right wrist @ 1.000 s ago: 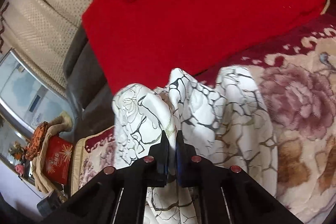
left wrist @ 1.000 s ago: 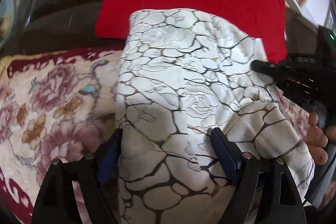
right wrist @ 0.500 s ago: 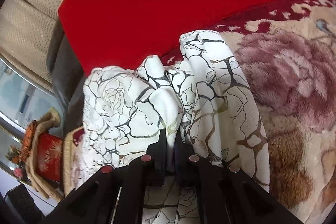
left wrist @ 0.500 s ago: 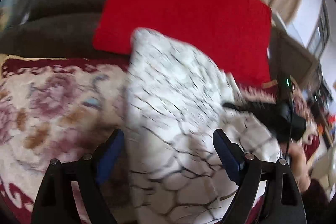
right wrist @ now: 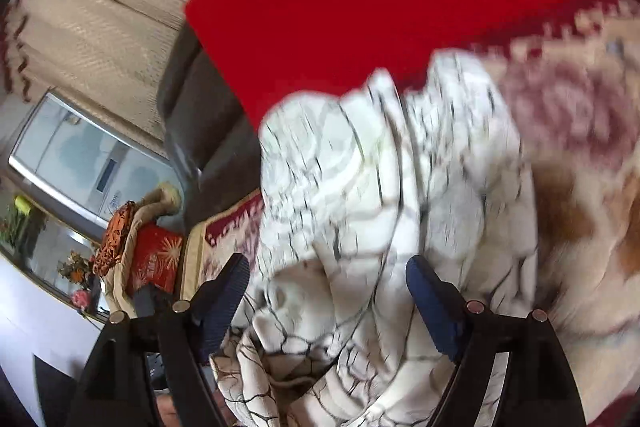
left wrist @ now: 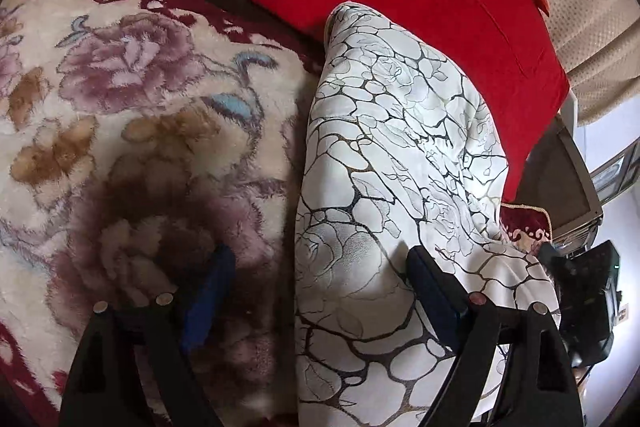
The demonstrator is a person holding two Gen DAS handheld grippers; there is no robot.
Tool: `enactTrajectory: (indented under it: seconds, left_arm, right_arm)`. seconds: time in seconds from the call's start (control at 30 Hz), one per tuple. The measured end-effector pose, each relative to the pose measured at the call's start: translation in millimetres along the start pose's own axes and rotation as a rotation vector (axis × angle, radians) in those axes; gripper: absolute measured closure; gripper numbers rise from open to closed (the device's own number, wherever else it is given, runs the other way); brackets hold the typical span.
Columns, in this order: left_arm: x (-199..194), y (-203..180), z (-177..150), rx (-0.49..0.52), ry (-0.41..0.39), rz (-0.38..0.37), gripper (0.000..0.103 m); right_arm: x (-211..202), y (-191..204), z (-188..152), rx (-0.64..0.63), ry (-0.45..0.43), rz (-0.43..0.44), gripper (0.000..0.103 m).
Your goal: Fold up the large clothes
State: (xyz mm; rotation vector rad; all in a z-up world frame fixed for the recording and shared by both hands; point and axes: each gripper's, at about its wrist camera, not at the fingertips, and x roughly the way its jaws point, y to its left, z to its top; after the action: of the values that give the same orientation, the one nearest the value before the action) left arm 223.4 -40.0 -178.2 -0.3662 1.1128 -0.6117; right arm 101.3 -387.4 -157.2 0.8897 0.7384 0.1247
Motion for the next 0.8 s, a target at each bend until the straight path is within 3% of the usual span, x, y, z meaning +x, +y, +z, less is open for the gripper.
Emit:
enactTrajectory:
  seconds: [0.13, 0.2, 0.23, 0.3, 0.37, 0.47, 0.6, 0.67, 0.8]
  left_arm:
    - [10.8, -12.9, -8.1, 0.069, 0.081, -0.109, 0.015]
    - [14.3, -14.8, -12.5, 0.074, 0.094, -0.104, 0.015]
    - [12.8, -13.7, -12.6, 0.066, 0.087, -0.109, 0.015]
    - [10.7, -12.9, -10.0, 0.062, 0.087, -0.122, 0.015]
    - [10.3, -11.0, -8.5, 0.062, 0.091, -0.13, 0.015]
    - [4.0, -5.4, -3.4, 0.056, 0.089, -0.138, 0.015]
    - [-2.0, -3.3, 2.4, 0.049, 0.059, -0.163, 0.015]
    - [-4.4, -0.1, 4.9, 0.045, 0.051, -0.158, 0.015]
    - [-10.6, 7.2, 11.2, 0.033, 0.015, -0.124, 0.015]
  right_arm:
    - [11.3, 6.6, -1.3, 0.031, 0.016, 0.008, 0.019]
    - [14.6, 13.4, 1.3, 0.013, 0.027, -0.029, 0.019]
    - [6.7, 9.8, 6.2, 0.021, -0.007, -0.048, 0.019]
    - [-14.2, -6.9, 16.6, 0.081, -0.122, -0.017, 0.019]
    - [-18.1, -26.6, 26.8, 0.142, -0.119, -0.001, 0.019]
    - [-2.8, -45.2, 29.3, 0.193, -0.063, 0.091, 0.019]
    - [25.4, -33.5, 32.5, 0.117, -0.016, 0.068, 0.02]
    - [30.4, -22.5, 34.2, 0.07, -0.011, 0.046, 0.025]
    - [8.6, -5.9, 35.1, 0.007, -0.133, 0.057, 0.027]
